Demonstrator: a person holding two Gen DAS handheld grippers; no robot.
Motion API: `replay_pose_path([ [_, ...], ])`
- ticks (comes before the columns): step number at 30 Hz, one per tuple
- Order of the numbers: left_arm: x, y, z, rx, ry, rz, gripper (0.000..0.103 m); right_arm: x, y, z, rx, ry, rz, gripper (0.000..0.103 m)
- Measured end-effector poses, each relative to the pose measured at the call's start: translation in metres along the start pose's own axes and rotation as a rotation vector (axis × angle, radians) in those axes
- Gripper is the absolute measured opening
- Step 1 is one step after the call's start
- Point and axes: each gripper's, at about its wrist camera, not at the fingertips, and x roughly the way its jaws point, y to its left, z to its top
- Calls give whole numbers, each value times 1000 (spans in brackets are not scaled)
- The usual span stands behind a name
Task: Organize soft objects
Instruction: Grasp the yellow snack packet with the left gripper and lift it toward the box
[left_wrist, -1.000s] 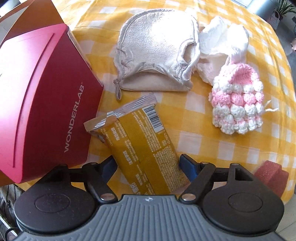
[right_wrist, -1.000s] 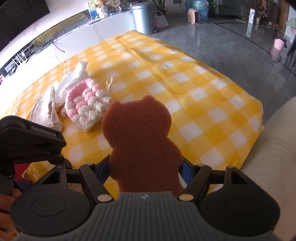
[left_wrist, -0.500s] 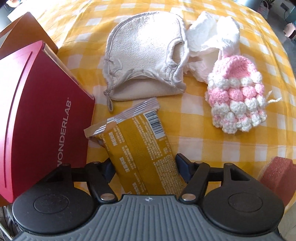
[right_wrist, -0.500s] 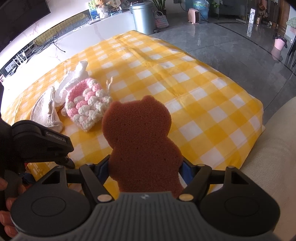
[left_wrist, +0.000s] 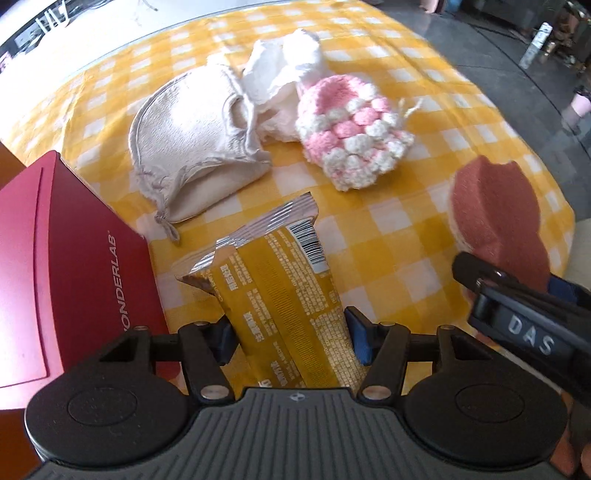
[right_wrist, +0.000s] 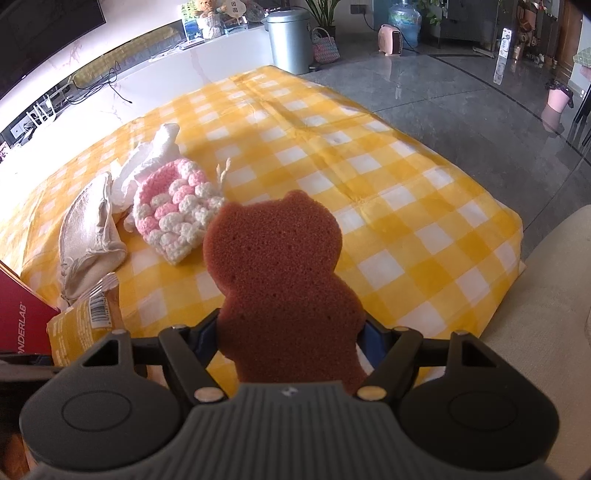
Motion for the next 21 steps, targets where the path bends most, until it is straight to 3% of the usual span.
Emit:
replay_pose_path([
  [6,-47,8,-18,67,-130,-106,67,-14,-3,2,13,-49,43,73],
  [11,-79,24,-33,26,-249,-231,67,-24,-2,4,29,-83,111,73],
  [15,-97,28,-48,42,-362,-245,67,-34,1,4,32,-114,186,73],
  [21,-120,45,-63,3,-457,-286,68,-51,6,5,44,-164,267,73],
])
